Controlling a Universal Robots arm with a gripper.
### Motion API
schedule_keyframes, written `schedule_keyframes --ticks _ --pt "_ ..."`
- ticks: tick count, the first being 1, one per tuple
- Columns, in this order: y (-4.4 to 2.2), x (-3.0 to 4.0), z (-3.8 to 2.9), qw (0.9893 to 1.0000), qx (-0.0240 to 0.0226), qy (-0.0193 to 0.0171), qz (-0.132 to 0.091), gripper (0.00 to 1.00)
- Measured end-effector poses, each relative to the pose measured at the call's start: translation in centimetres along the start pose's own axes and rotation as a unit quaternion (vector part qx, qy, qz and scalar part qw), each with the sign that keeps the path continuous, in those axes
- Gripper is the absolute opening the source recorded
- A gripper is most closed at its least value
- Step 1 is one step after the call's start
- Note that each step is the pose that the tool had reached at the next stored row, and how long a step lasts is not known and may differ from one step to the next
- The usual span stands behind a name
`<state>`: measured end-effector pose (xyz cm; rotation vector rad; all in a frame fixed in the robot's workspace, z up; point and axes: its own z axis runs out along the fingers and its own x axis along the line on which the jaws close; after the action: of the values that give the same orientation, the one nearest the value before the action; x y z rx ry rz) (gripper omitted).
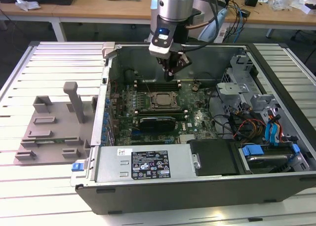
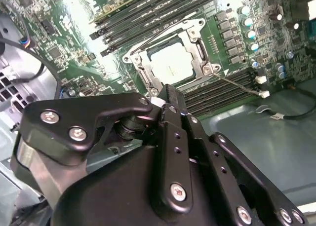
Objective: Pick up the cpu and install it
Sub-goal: 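Install the first cpu locking lever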
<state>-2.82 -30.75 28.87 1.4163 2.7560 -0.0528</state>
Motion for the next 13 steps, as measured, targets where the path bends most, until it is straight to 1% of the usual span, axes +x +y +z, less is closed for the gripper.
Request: schedule_keyframes --ticks 2,3,4,5,7,9,10,12,13 --pt "0.0 0.0 0.0 0.9999 -0.0007 -0.0001 -0.013 0.11" --pt "0.0 0.0 0.0 0.9997 -0.0013 -0.0003 -0.025 0.11" --pt "0.0 0.0 0.0 0.9992 -0.0022 -0.0004 -0.041 0.11" --pt "0.0 0.0 0.0 0.9988 -0.0026 -0.0005 -0.048 0.11" --pt "0.0 0.0 0.0 0.9978 -0.0035 -0.0007 -0.066 0.11" --pt "0.0 0.0 0.0 0.9962 -0.0046 -0.001 -0.087 0.11" --pt "0.0 0.0 0.0 0.9956 -0.005 -0.001 -0.094 0.11" --pt "0.0 0.0 0.0 0.9946 -0.0055 -0.0011 -0.103 0.11" --pt "0.0 0.0 0.0 0.9939 -0.0059 -0.0012 -0.11 0.11"
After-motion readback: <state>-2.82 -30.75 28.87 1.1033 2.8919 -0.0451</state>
